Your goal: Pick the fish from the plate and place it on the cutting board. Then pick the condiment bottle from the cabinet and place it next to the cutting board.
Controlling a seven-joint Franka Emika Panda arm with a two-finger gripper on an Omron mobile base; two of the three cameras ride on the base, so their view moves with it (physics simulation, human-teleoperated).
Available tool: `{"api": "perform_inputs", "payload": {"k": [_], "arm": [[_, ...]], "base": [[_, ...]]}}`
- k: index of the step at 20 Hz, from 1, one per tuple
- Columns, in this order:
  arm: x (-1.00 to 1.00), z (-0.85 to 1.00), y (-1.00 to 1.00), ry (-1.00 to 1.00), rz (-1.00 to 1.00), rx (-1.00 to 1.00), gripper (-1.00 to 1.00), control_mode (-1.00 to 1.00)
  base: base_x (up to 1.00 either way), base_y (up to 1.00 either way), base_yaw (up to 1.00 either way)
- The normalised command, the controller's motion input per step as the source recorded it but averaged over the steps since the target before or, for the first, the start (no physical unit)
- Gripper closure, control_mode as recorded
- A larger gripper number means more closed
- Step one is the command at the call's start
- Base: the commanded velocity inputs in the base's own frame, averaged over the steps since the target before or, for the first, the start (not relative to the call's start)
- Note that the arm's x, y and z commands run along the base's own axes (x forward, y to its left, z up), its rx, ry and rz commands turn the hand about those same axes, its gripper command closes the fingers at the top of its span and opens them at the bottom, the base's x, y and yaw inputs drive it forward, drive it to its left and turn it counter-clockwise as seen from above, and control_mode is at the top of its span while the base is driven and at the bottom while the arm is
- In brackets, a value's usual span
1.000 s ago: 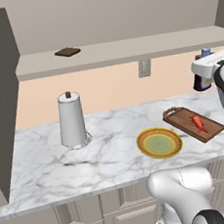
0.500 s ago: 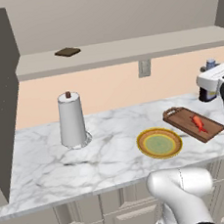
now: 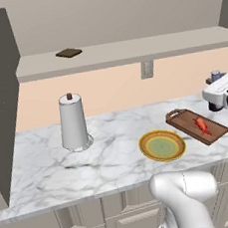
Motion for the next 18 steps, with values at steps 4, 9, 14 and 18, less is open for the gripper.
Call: {"api": "perform_inputs", "payload": {"k": [4,9,14,18], "arm": [[0.00,-0.39,-0.03,0.00,0.00,-0.16,1.00,-1.00],[0.00,-0.59,-0.08,0.00,0.01,-0.12,1.00,-1.00],[0.00,-0.62,-0.20,0.00,0.08,-0.11,1.00,-1.00],[-0.02,-0.32,-0.14,0.00,0.09,-0.07,1.00,-1.00]], "base": [[0.00,0.00,0.00],[0.00,0.00,0.00],[0.00,0.00,0.00],[0.00,0.00,0.00]]}}
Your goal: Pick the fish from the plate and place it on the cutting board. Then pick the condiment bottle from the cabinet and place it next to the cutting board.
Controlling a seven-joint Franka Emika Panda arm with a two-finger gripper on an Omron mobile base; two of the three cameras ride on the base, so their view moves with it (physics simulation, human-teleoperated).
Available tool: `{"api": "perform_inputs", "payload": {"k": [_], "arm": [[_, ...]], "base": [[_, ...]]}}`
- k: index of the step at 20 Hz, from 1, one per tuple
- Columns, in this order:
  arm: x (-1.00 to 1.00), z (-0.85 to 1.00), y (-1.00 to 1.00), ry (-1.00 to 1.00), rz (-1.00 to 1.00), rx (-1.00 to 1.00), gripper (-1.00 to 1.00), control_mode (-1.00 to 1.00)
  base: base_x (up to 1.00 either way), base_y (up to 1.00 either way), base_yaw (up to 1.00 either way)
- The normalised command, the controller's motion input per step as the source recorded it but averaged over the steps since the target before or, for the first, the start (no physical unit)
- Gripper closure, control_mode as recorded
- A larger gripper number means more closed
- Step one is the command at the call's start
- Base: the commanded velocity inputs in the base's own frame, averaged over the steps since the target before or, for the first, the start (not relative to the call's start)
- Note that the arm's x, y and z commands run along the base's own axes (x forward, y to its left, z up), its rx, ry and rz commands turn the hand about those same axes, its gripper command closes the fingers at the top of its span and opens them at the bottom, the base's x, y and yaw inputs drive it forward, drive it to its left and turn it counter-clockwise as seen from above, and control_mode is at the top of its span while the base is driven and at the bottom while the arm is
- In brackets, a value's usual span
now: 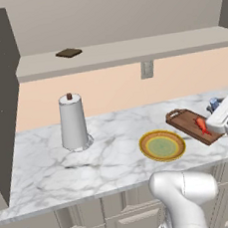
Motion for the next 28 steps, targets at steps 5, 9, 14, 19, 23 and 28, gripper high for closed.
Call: {"api": "perform_inputs", "payload": {"k": [5,9,14,19,23,28], "arm": [[0.00,-0.03,-0.14,0.00,0.00,0.01,1.00,-1.00],[0.02,-0.15,-0.34,0.05,0.00,0.03,1.00,-1.00],[0.03,-0.18,-0.40,0.07,0.00,0.02,1.00,-1.00],[0.01,-0.06,-0.32,0.01,0.00,0.05,1.00,-1.00],[0.00,-0.19,-0.29,0.00,0.00,0.11,1.00,-1.00],[0.00,-0.20,-0.22,0.00,0.00,0.11,1.00,-1.00]], "base": [[0.00,0.00,0.00],[0.00,0.00,0.00],[0.00,0.00,0.00],[0.00,0.00,0.00],[0.00,0.00,0.00],[0.00,0.00,0.00]]}}
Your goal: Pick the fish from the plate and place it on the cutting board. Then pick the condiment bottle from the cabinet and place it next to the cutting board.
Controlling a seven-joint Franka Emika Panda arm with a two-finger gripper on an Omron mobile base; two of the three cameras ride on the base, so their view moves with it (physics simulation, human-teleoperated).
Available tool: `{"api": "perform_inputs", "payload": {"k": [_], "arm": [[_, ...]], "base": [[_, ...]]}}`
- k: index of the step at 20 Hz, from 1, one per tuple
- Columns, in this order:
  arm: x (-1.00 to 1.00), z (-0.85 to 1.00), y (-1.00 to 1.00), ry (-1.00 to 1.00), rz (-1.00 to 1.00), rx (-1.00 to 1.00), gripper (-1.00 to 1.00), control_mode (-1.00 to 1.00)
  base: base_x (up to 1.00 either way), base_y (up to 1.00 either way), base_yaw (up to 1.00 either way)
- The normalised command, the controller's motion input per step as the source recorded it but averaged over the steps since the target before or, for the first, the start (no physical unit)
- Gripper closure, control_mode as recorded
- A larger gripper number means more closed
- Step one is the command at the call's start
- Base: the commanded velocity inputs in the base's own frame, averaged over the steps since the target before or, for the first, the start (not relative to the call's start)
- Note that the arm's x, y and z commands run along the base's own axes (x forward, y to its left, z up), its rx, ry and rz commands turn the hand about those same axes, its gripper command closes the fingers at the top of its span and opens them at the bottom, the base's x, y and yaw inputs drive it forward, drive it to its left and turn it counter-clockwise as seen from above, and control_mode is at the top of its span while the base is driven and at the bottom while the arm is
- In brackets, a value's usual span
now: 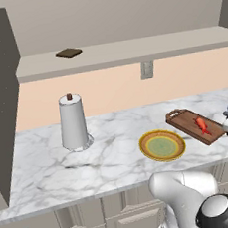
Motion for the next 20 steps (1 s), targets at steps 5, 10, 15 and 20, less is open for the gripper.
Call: {"api": "perform_inputs", "payload": {"k": [5,10,15,20], "arm": [[0.03,-0.23,-0.14,0.00,0.01,0.10,1.00,-1.00],[0.04,-0.09,-0.13,0.00,0.00,0.02,1.00,-1.00],[0.04,-0.06,-0.16,0.00,0.00,0.01,1.00,-1.00],[0.08,-0.12,-0.18,0.00,0.00,0.00,1.00,-1.00]], "base": [[0.00,0.00,0.00],[0.00,0.00,0.00],[0.00,0.00,0.00],[0.00,0.00,0.00]]}}
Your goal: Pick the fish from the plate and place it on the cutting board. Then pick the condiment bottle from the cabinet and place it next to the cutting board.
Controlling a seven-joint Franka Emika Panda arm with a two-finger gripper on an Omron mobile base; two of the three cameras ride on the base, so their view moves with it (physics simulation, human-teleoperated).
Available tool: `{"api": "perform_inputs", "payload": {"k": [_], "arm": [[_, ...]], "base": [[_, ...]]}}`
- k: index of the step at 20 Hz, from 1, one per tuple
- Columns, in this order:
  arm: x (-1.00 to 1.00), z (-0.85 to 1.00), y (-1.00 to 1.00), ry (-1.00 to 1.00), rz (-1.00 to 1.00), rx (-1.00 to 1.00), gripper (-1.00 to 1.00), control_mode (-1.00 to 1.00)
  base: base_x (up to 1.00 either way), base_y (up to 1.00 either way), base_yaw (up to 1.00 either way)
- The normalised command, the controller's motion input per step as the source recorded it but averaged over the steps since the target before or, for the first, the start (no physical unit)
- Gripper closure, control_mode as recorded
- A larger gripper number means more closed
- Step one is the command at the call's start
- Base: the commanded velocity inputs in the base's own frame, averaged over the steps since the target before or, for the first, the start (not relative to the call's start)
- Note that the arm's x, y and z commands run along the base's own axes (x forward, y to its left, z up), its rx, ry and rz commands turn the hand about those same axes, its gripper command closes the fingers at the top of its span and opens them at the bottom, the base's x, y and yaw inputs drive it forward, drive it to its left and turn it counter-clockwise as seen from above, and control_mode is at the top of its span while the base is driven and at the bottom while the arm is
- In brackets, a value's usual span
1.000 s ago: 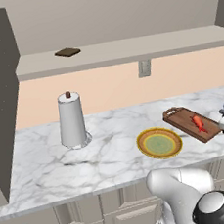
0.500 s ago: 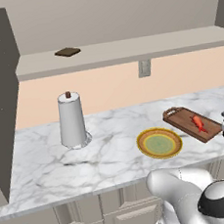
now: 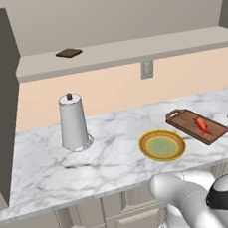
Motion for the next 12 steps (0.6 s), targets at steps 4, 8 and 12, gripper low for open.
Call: {"api": "perform_inputs", "payload": {"k": [4,8,12], "arm": [[0.02,-0.28,-0.12,0.00,0.00,0.01,1.00,-1.00],[0.03,-0.35,-0.07,0.00,0.00,0.02,1.00,-1.00],[0.05,-0.32,-0.02,0.00,0.00,0.02,1.00,-1.00]], "base": [[0.00,0.00,0.00],[0.00,0.00,0.00],[0.00,0.00,0.00]]}}
